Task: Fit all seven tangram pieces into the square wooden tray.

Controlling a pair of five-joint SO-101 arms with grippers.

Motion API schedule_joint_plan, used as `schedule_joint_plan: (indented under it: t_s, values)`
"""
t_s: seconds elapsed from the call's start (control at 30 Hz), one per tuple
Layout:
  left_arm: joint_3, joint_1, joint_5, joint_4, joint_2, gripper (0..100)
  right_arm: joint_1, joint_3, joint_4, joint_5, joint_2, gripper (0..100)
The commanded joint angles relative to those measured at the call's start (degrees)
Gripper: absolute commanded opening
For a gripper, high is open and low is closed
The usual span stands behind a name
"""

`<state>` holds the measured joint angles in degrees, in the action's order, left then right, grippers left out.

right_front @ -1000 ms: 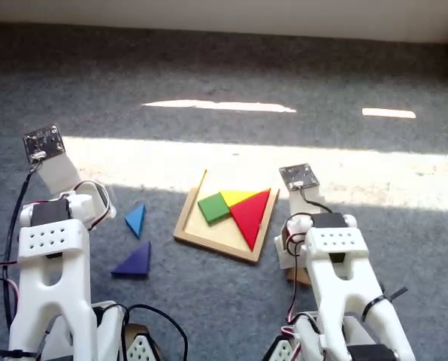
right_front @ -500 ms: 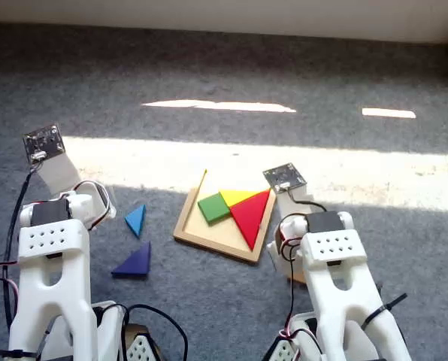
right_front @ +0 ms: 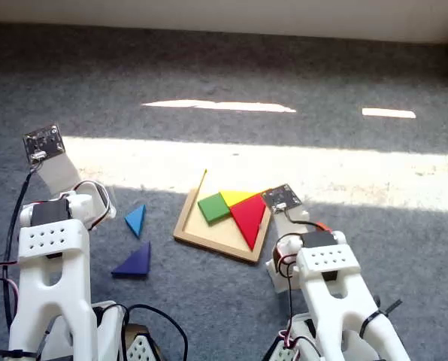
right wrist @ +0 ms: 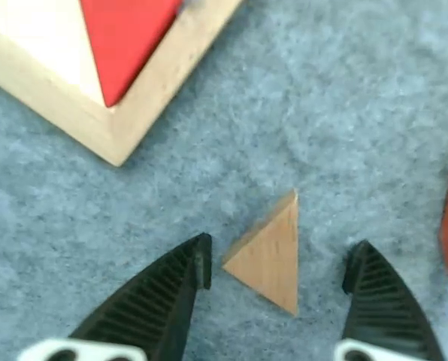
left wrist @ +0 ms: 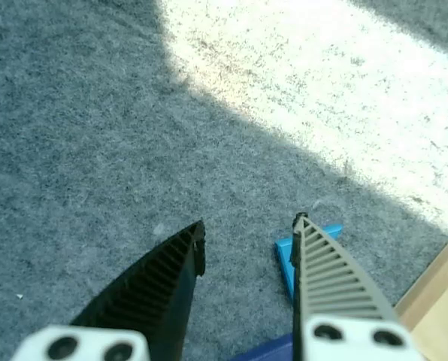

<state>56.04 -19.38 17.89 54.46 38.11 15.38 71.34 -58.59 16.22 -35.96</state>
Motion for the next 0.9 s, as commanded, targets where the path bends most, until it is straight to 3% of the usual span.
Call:
schedule_joint_plan:
  t_s: [0.0, 0.17, 0.5, 0.7, 0.87]
  values:
    - [-0.4, -0.92, 0.44, -0.79, 1.19, 20, 0.48, 0.48, 2.42, 0.7, -1.01, 27.1]
    - [-0.4, -0.92, 0.44, -0.79, 1.1, 20, 0.48, 0.57, 3.74, 0.7, -1.01, 18.4]
    - [-0.4, -0.92, 0.44, -0.79, 1.1, 20, 0.48, -0.04, 0.84, 0.79, -1.63, 10.4]
    - [-0.4, -0.92, 0.44, -0.79, 1.1, 20, 0.48, -4.97, -3.03, 0.79, -1.27, 12.0]
    - [-0.4, -0.92, 0.44, -0.79, 1.19, 20, 0.57, -5.85, -7.69, 0.79, -1.63, 26.2]
